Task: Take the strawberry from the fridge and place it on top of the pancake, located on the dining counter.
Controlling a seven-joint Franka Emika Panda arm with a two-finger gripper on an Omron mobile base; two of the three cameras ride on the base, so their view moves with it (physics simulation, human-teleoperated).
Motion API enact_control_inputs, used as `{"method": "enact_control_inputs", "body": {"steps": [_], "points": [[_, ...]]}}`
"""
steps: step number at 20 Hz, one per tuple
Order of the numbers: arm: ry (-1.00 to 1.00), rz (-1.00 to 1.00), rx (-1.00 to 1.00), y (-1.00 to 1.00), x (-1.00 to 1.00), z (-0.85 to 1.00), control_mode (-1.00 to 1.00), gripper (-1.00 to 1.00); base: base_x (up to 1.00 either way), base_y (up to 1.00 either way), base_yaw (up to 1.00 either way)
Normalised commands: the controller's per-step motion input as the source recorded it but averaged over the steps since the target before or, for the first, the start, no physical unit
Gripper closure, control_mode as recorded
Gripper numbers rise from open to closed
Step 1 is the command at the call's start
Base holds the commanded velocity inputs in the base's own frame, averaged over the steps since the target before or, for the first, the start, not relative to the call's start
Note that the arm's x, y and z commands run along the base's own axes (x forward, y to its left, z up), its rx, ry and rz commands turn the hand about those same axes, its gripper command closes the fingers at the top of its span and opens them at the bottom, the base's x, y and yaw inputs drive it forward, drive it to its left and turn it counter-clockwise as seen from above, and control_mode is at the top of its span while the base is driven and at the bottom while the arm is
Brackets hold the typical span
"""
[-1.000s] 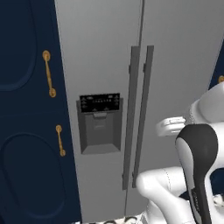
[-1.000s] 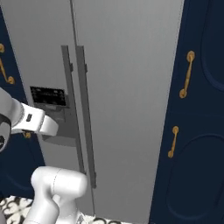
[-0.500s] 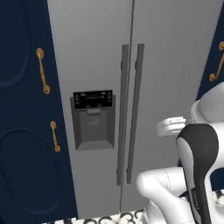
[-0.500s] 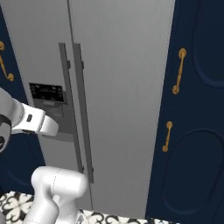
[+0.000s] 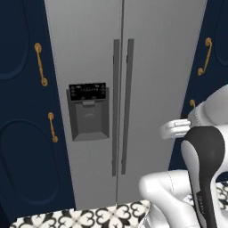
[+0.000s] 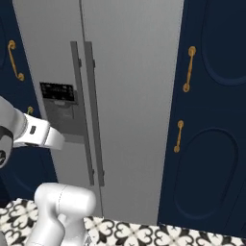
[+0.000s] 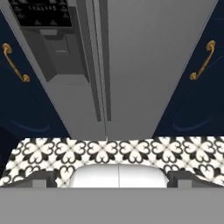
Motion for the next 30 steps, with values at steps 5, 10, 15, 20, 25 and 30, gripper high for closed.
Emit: {"method": "enact_control_inputs", "body": {"steps": [5, 10, 15, 20, 25, 30], "points": [[0.0, 0.0, 0.0, 0.0, 0.26, 0.0, -1.0, -1.0, -0.09, 0.0, 0.0], [0.02, 0.0, 0.0, 0.0, 1.0, 0.0, -1.0, -1.0, 0.0, 0.0, 0.0], [0.0, 0.0, 0.0, 0.0, 1.0, -0.01, -1.0, -1.0, 0.0, 0.0, 0.0], [-0.01, 0.0, 0.0, 0.0, 0.88, -0.03, -1.0, -1.0, 0.0, 0.0, 0.0], [0.0, 0.0, 0.0, 0.06, 0.62, -0.24, -1.0, -1.0, 0.0, 0.0, 0.0], [-0.16, 0.0, -0.01, 0.06, 0.41, -0.39, -1.0, -1.0, 0.0, 0.0, 0.0]]}}
